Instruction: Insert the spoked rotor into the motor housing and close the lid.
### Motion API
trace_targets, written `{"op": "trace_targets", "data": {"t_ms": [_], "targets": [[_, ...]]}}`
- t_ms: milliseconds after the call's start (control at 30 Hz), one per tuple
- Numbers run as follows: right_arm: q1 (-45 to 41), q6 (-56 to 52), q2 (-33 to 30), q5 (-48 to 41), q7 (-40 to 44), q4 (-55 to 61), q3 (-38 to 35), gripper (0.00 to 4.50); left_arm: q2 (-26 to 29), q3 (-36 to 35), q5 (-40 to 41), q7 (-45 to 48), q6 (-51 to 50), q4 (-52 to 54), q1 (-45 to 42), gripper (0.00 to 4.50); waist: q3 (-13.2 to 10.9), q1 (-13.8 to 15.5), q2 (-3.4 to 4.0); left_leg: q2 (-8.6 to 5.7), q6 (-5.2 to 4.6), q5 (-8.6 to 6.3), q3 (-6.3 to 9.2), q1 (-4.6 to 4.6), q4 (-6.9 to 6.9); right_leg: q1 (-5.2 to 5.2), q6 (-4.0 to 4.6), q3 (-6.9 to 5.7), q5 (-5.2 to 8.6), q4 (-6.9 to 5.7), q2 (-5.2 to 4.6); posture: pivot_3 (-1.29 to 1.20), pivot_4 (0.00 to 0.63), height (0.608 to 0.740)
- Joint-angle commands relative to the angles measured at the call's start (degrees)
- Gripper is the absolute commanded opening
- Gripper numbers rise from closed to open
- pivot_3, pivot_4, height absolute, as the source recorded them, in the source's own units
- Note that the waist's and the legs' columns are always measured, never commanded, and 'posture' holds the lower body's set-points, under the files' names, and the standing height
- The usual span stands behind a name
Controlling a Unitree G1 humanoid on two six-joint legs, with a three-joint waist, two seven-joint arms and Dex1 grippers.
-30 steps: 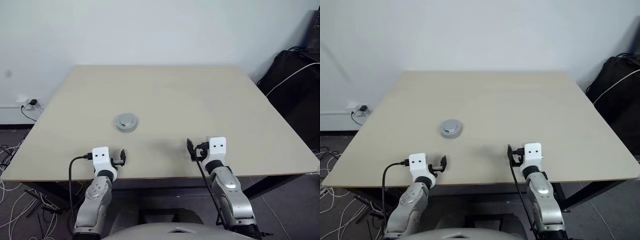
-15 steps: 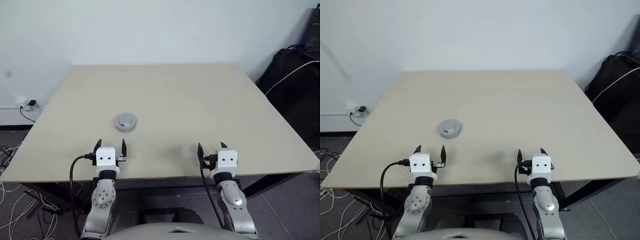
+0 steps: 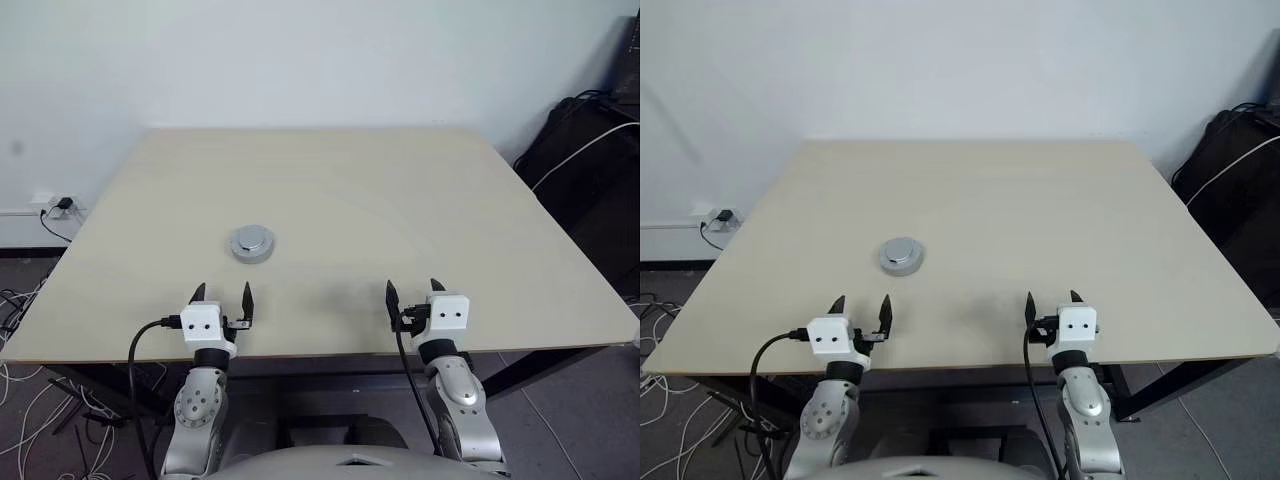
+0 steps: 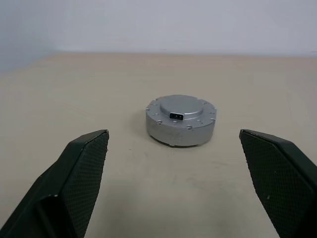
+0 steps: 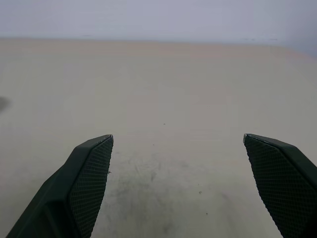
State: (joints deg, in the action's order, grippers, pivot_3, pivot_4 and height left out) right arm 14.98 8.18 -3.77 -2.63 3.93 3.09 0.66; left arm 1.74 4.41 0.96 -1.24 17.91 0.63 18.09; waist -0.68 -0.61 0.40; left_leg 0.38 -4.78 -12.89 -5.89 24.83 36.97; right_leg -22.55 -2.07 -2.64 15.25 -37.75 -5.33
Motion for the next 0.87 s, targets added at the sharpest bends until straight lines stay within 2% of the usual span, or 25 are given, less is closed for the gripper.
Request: {"op": "trace_targets", "data": {"t_ms": [33, 867], "targets": [[-0.7, 0.1, 0.4, 0.0, 0.0, 1.4, -0.2, 4.5, -0.5, -0.6, -1.1, -0.5, 0.2, 1.2, -0.9, 4.48, 0.0, 0.0, -0.04, 0.0, 0.0, 0.0, 0.0, 0.0, 0.0, 0.0, 0.0, 0.0, 0.0, 0.0, 0.0, 0.0, 0.0, 0.74], [-0.8, -1.0, 0.1, 0.1, 0.1, 1.6, -0.3, 4.5, -1.9, -0.5, -2.5, 0.3, -0.3, -0.1, -1.5, 4.48, 0.0, 0.0, -0.06, 0.0, 0.0, 0.0, 0.0, -0.01, 0.04, 0.02, -0.01, -0.01, -0.01, -0.02, 0.01, 0.0, 0.0, 0.74]]}}
